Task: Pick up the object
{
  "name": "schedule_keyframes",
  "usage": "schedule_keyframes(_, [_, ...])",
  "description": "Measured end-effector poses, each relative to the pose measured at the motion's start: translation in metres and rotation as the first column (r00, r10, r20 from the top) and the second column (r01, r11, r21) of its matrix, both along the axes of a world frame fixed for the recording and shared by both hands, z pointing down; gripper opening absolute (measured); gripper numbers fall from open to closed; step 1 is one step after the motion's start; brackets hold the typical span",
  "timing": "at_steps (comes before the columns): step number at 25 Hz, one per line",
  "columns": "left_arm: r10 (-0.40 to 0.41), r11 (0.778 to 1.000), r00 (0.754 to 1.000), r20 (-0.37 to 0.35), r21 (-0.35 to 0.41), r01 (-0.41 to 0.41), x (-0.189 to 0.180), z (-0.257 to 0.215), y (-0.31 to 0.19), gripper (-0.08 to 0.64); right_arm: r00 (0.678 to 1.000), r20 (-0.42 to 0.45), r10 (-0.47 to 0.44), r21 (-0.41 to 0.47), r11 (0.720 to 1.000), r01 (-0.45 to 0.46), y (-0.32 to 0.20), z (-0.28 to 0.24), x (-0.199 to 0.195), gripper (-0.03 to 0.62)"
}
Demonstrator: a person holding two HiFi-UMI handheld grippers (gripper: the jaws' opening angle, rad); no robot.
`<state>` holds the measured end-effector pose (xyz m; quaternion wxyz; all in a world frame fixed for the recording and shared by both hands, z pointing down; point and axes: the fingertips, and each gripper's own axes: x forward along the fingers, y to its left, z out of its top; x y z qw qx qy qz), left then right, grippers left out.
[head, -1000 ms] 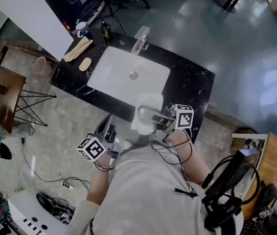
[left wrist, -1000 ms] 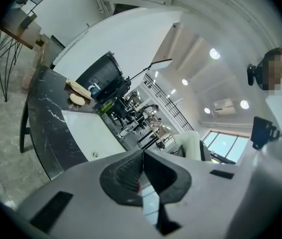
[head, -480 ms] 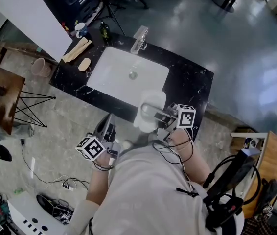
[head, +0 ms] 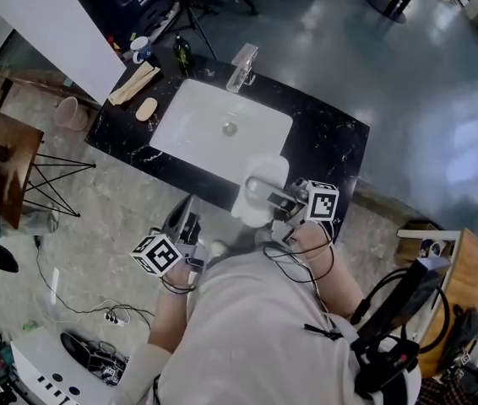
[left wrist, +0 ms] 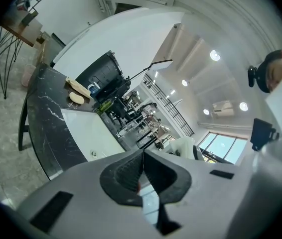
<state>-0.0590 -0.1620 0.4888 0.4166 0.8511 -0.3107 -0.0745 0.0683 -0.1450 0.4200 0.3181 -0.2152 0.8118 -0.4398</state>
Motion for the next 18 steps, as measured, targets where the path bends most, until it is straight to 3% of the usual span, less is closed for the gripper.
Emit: schedule_keyframes(18, [-0.012, 1.0, 1.0, 0.006, -0.011, 0.012, -0.0059, 0.0046, -0.0008, 0.008, 1.0, -0.004, 0.027, -0.018, 0.999, -0.027, -0.0022, 0.0095, 0.0046, 0.19])
